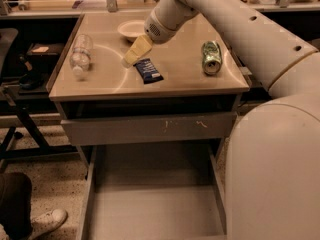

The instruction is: Pick rxbar blueberry from middle drawer and place on counter

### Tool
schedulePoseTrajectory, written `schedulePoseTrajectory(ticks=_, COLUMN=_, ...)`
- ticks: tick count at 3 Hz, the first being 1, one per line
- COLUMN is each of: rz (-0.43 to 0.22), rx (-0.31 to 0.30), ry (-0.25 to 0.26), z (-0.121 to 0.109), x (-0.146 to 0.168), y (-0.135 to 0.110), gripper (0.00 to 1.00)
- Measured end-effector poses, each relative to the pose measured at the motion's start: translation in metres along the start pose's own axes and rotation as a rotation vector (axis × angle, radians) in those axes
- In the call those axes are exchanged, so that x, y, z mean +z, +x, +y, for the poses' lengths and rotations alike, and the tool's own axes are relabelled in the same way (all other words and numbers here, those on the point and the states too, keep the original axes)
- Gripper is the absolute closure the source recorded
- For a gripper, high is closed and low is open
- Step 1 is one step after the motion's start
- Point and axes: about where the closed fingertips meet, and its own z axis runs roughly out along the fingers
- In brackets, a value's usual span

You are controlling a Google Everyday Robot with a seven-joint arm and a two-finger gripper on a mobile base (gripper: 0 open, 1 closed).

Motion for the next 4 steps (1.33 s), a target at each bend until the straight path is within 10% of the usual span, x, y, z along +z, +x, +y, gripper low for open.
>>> schedulePoseTrajectory(ticks=1, rz=0.0, rx=-0.003, ry=-0.002, z=-0.006, x=-0.007, y=-0.009, gripper=0.0)
schedulePoseTrajectory(ticks=4, rz=0.162, rx=0.032, ry=0.245, z=-0.056, x=-0.129, y=-0.029, gripper=0.0)
